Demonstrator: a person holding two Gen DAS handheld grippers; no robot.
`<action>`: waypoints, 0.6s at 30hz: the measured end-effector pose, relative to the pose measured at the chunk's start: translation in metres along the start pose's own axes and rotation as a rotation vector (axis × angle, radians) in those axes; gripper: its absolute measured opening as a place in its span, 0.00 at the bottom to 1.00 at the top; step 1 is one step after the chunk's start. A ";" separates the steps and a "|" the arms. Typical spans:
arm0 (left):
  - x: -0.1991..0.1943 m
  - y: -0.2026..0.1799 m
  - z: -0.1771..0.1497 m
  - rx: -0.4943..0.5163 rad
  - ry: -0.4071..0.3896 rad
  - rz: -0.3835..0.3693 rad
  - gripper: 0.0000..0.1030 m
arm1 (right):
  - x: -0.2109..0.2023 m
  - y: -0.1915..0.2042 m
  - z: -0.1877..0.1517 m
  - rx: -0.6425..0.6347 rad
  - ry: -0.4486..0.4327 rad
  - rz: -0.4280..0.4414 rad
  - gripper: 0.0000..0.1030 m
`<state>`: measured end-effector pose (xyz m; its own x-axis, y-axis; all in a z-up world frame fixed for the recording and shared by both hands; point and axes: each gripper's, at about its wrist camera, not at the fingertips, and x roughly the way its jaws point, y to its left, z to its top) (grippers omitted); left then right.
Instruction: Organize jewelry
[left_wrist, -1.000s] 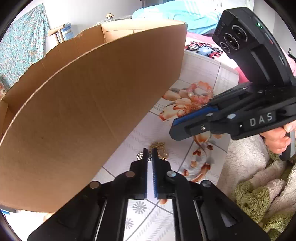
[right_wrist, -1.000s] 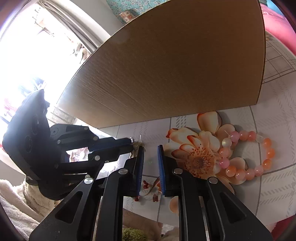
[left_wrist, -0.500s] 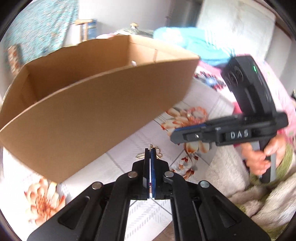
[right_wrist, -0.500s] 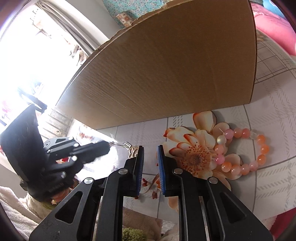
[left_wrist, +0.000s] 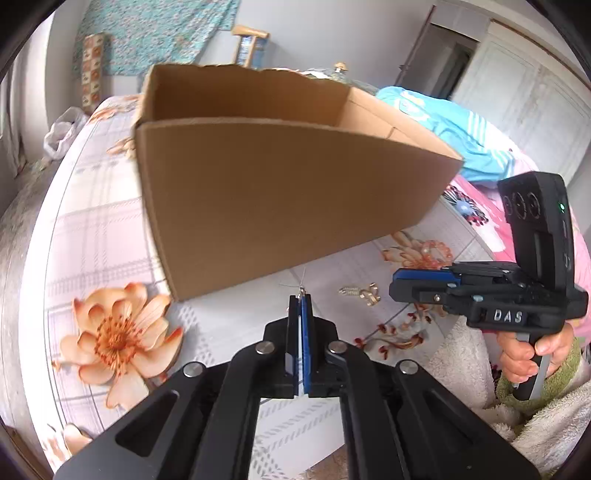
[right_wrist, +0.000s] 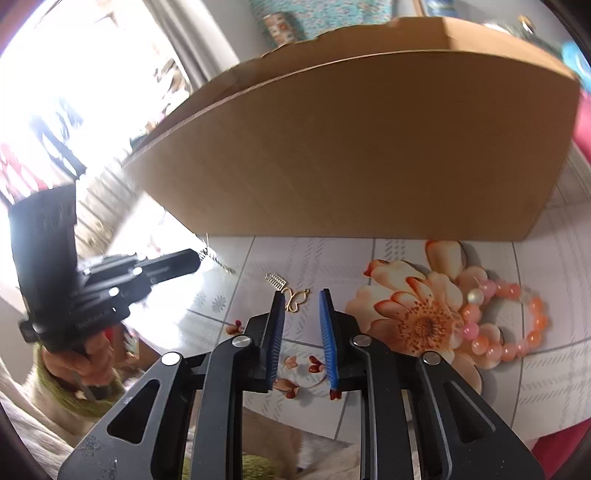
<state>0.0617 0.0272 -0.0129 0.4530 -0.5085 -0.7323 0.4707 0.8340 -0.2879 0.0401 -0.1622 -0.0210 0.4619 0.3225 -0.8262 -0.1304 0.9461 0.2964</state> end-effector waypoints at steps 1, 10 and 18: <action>0.000 0.001 -0.001 -0.006 -0.002 0.004 0.01 | 0.002 0.004 0.001 -0.018 0.004 -0.015 0.24; 0.007 0.007 -0.007 -0.034 0.003 -0.006 0.01 | 0.015 0.033 0.004 -0.278 0.031 -0.100 0.24; 0.008 0.011 -0.005 -0.047 -0.005 -0.024 0.01 | 0.027 0.046 0.009 -0.462 0.098 -0.072 0.25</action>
<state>0.0662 0.0334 -0.0251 0.4464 -0.5291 -0.7217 0.4449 0.8309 -0.3340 0.0544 -0.1108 -0.0252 0.4022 0.2357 -0.8847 -0.4878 0.8729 0.0108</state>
